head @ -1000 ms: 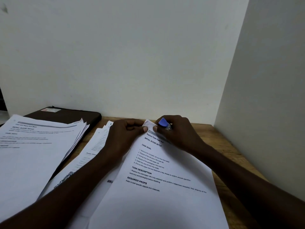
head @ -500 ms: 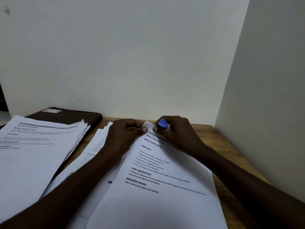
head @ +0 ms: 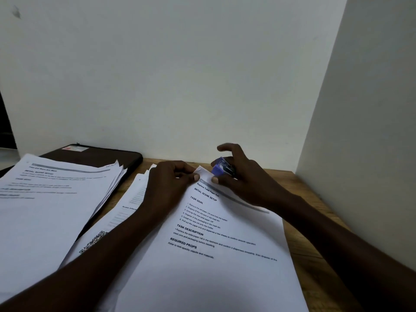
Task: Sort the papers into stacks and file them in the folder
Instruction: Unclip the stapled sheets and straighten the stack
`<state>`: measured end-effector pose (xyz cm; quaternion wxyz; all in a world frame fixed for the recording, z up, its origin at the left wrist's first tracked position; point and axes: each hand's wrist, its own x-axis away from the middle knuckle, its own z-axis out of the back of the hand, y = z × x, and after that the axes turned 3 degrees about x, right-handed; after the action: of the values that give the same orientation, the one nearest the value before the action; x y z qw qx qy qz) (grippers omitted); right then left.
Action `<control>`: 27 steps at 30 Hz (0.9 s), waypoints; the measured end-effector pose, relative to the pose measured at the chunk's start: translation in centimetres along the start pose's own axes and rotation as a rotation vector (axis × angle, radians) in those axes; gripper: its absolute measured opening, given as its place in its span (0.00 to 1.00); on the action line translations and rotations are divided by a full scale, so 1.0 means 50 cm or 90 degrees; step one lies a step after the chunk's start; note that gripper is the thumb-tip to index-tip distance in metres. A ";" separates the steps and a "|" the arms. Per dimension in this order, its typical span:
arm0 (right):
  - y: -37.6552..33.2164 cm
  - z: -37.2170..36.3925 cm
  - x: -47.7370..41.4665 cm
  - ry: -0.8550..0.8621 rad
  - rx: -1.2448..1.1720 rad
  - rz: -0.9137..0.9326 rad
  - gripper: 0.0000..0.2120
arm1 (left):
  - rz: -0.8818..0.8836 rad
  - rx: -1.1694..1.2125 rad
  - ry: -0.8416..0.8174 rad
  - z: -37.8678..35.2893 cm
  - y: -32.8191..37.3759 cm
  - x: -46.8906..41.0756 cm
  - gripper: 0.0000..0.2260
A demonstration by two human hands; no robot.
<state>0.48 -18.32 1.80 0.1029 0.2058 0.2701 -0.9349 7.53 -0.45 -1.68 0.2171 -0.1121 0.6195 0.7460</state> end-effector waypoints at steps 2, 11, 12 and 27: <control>0.008 0.002 0.000 0.008 0.036 0.010 0.22 | -0.028 -0.034 0.002 0.000 -0.001 0.001 0.06; 0.012 0.001 0.001 0.062 0.174 0.064 0.20 | -0.116 -0.166 -0.001 -0.005 0.013 0.009 0.10; 0.010 0.002 0.001 0.075 0.166 0.064 0.18 | -0.117 -0.169 -0.002 -0.005 0.012 0.009 0.09; -0.023 -0.014 0.008 0.102 0.252 0.079 0.17 | -0.165 -0.164 0.001 -0.010 0.010 0.008 0.05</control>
<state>0.00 -17.01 1.63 0.0958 0.3121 0.0751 -0.9422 6.90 -0.93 -1.50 0.2947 -0.2189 0.4994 0.7848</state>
